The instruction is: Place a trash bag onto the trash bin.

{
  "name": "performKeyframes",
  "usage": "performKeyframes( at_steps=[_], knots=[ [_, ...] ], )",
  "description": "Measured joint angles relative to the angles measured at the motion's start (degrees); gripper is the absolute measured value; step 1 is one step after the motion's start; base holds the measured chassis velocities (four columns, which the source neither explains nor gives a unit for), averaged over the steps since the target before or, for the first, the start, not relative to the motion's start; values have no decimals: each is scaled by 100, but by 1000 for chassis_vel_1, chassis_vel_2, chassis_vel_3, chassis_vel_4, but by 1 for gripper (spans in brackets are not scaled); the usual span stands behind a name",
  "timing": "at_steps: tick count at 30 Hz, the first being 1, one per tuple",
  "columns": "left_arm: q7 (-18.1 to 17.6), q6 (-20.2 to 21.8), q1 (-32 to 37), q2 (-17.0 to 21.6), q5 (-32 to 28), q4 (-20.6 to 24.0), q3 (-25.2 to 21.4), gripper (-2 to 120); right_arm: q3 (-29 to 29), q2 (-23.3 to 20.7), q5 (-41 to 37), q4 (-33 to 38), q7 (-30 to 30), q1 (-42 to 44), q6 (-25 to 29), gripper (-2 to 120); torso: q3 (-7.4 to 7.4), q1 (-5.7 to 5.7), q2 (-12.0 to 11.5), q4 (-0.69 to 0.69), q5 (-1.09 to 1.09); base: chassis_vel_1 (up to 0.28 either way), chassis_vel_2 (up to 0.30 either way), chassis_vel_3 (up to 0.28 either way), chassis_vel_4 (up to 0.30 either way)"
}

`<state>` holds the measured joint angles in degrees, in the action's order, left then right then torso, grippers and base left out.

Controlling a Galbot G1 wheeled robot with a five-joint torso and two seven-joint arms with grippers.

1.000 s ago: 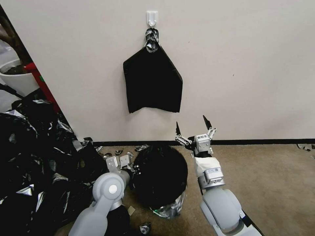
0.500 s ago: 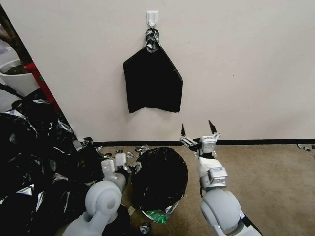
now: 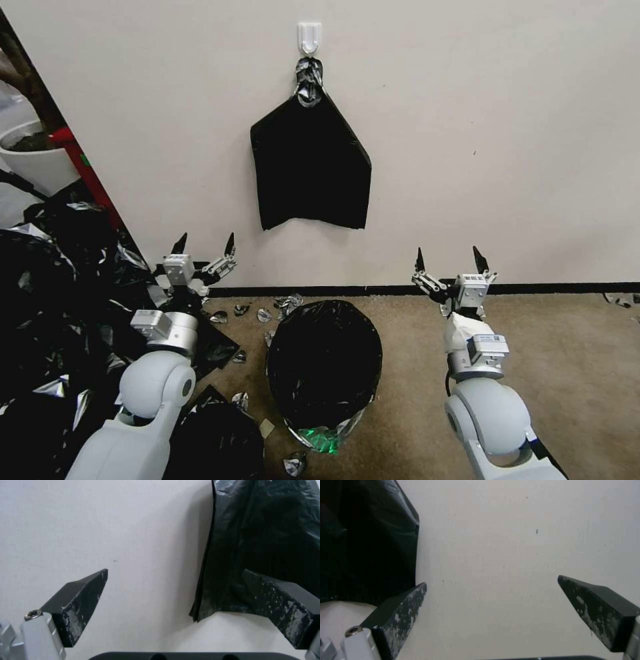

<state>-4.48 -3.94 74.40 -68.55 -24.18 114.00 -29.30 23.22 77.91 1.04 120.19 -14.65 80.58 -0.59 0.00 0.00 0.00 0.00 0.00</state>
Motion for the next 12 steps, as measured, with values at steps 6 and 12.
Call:
performKeyframes(
  at_steps=[6, 12],
  knots=[
    [-13, 0, 2, -2, -23, 0, 9, 100, -9, 0, 3, 0, 1, 0, -5, 100, 0, 0, 0, 0, 0, 0, 0, 0, 0],
    [-39, 0, 2, -4, -39, 0, 19, 100, -17, -1, 6, 0, 0, -2, -7, 100, 0, 0, 0, 0, 0, 0, 0, 0, 0]
  ],
)
